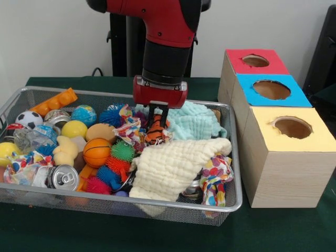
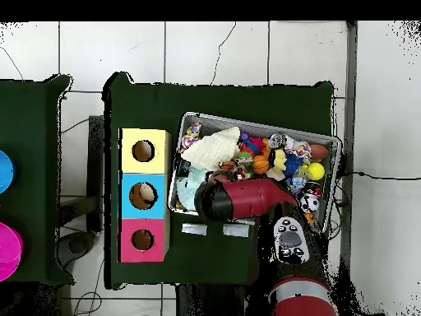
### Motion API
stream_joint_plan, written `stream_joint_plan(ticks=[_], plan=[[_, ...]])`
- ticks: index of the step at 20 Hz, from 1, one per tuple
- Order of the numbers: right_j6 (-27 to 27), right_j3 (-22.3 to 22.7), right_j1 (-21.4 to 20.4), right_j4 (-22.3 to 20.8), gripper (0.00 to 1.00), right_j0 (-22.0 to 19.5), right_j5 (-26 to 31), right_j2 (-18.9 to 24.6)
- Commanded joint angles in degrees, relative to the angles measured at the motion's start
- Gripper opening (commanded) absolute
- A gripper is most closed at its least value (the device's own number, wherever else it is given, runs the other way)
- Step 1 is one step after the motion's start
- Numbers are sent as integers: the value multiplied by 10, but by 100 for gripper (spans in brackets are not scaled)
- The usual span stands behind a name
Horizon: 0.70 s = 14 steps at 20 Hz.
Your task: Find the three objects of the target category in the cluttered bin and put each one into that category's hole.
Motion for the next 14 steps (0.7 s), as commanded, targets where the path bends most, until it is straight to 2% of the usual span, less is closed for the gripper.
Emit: stream_joint_plan(ticks=[1,4,10,14], plan=[[-1,9,-51,14,0,13,115,22],[-6,11,-100,25,0,34,172,15],[4,-5,-120,25,0,51,224,16],[13,2,-126,20,0,52,224,19]])
